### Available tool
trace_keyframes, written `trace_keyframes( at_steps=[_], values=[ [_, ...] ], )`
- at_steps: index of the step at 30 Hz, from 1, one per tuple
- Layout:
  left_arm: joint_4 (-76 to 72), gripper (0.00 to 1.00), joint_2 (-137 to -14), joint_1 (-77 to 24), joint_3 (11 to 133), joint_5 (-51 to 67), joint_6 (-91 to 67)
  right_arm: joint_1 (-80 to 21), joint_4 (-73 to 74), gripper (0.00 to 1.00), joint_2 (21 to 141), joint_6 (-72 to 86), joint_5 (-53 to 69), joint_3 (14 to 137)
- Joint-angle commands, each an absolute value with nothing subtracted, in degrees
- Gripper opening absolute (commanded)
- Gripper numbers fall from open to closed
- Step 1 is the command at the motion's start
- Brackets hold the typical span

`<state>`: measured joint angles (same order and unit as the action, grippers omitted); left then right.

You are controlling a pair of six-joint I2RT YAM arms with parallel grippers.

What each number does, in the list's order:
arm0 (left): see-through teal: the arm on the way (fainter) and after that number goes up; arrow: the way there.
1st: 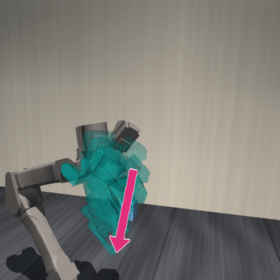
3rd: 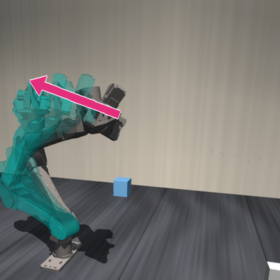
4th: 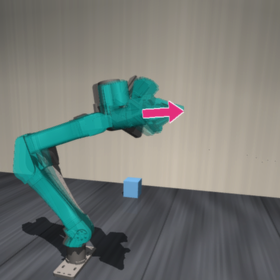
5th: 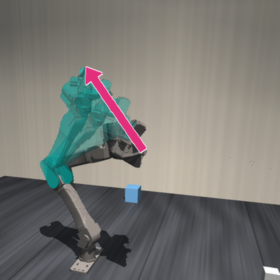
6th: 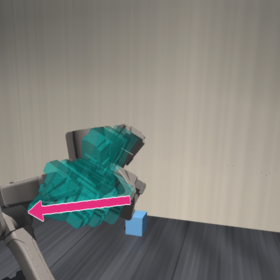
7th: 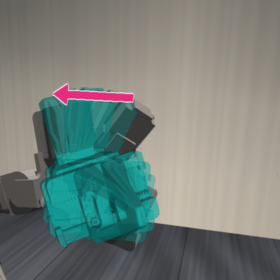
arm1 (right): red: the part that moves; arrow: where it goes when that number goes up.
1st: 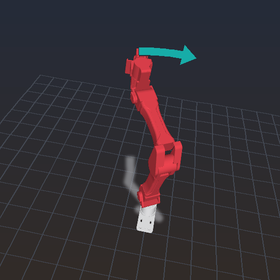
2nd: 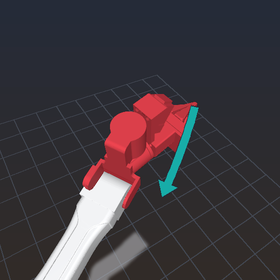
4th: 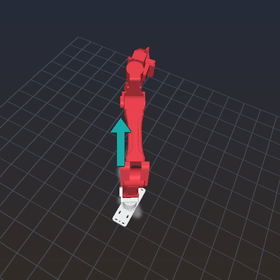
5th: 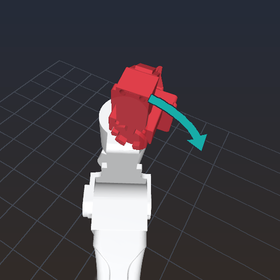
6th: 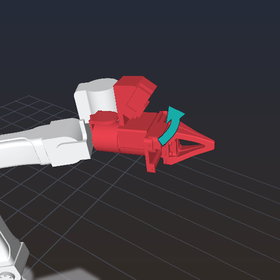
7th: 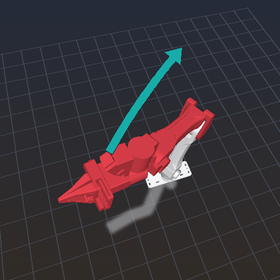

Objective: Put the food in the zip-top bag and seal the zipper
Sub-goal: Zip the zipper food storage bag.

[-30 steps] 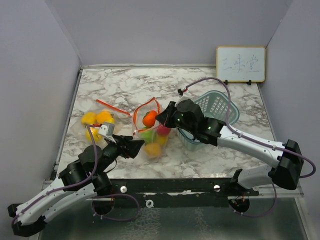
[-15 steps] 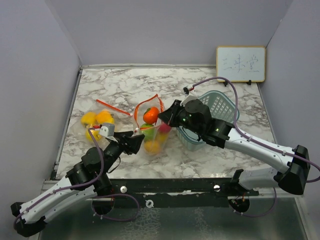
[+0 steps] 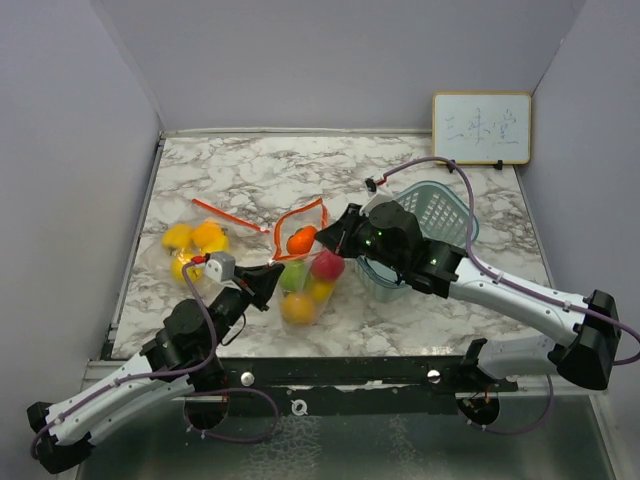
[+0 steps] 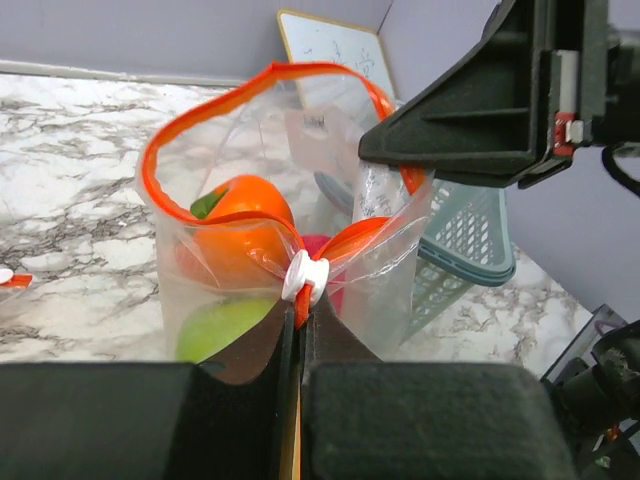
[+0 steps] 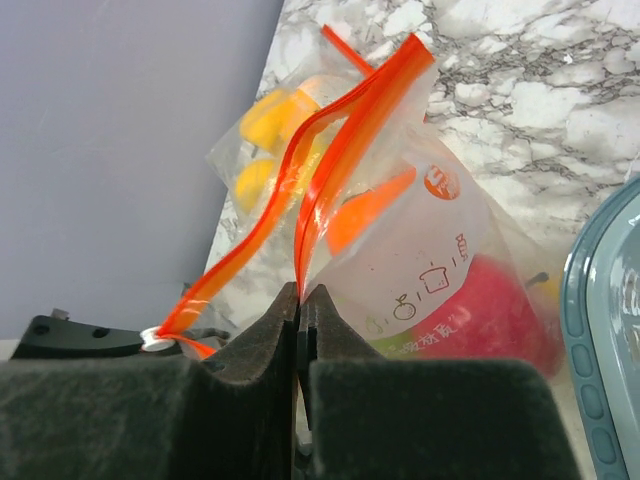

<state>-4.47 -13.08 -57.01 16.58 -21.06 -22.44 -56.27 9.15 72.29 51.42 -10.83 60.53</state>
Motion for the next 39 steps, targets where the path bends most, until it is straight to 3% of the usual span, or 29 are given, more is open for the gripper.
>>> trace_keyframes(
  at_steps=[1,3,6,11,16,21,27,39],
  values=[
    [-0.96,0.0,-8.22,-56.85,20.34,-23.97,-22.08,-56.46,10.94,0.05,69.38,50.32,-12.78,58.23],
    [2.71,0.0,-6.13,-56.87,22.11,-26.17,-23.36,-56.51,13.22,0.23,68.28,46.75,-13.95,57.32],
    [6.1,0.0,-4.26,-56.86,23.12,-26.7,-25.26,-56.45,14.65,0.39,66.26,37.33,-10.9,57.38],
    [8.46,0.0,-4.75,-56.82,24.0,-22.37,-27.45,-56.49,6.47,0.48,58.57,21.2,5.93,57.12],
    [14.0,0.0,-8.52,-56.86,30.43,-11.93,-27.04,-56.47,2.28,0.5,58.18,9.72,23.22,61.2],
    [21.26,0.0,-13.92,-56.83,37.9,-2.45,-25.0,-56.51,-0.89,0.52,66.44,1.91,38.19,66.17],
    [26.53,0.0,-16.15,-56.87,41.87,3.59,-22.81,-56.46,1.9,0.51,73.95,-3.25,43.79,72.96],
    [26.66,0.0,-16.04,-56.82,42.37,4.06,-21.52,-56.54,-0.87,0.47,76.93,-0.28,52.19,70.41]
  ],
)
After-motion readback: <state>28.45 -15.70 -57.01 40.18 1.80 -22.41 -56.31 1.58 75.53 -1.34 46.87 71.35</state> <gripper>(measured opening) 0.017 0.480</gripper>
